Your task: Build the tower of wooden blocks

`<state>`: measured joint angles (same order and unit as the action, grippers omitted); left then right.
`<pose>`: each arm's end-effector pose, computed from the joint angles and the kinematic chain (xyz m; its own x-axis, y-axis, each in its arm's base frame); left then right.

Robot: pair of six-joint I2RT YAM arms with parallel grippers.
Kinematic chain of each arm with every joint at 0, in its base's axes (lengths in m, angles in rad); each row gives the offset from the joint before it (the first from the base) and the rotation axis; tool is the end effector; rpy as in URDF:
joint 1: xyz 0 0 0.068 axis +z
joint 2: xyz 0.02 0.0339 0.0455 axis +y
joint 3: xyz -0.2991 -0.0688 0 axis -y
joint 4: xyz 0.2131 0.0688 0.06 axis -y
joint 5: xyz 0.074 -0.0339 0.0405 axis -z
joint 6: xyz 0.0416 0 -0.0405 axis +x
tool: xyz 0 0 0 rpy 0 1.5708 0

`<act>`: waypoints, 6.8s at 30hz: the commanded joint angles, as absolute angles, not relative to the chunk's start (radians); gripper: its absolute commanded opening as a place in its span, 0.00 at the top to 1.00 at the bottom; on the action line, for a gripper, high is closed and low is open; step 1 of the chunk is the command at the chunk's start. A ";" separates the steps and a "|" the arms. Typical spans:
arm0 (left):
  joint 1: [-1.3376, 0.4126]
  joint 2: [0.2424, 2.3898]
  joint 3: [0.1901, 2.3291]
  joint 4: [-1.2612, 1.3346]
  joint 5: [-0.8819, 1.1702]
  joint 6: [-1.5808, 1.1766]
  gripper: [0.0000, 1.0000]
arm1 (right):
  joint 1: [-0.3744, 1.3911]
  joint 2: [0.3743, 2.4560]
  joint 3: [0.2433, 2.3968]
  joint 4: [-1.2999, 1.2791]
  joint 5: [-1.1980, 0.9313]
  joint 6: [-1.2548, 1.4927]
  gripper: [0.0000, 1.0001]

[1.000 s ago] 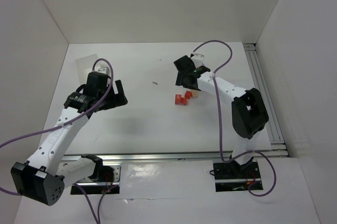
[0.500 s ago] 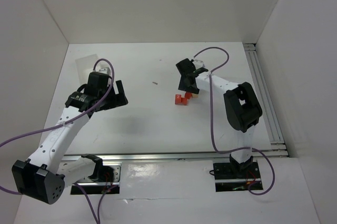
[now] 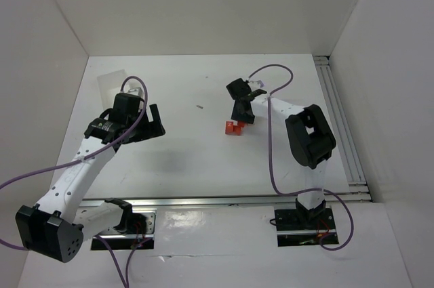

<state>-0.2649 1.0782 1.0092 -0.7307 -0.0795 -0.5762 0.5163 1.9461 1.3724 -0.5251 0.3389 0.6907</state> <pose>0.1705 -0.0428 0.3394 -0.6935 -0.3746 -0.6154 -0.2030 0.9212 -0.3320 0.3483 0.1818 0.2257 -0.8099 0.2311 -0.5391 0.2359 0.9698 0.0614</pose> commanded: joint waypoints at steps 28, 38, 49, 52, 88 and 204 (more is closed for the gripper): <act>-0.261 1.068 1.029 -0.704 -0.060 -0.571 0.06 | 0.561 1.657 1.203 -0.499 0.348 0.643 0.62; -0.261 1.068 1.029 -0.704 -0.060 -0.571 0.07 | 0.581 1.686 1.192 -0.488 0.319 0.643 0.62; -0.261 1.068 1.029 -0.704 -0.060 -0.571 0.07 | 0.601 1.741 1.224 -0.488 0.319 0.634 0.62; -0.261 1.068 1.029 -0.704 -0.060 -0.571 0.07 | 0.601 1.741 1.224 -0.488 0.319 0.634 0.62; -0.261 1.078 1.020 -0.695 -0.051 -0.580 0.07 | 0.611 1.720 1.344 -0.580 0.382 0.606 0.46; -0.290 1.106 1.011 -0.695 -0.080 -0.571 0.07 | 0.674 1.970 1.619 -0.707 0.494 0.609 0.01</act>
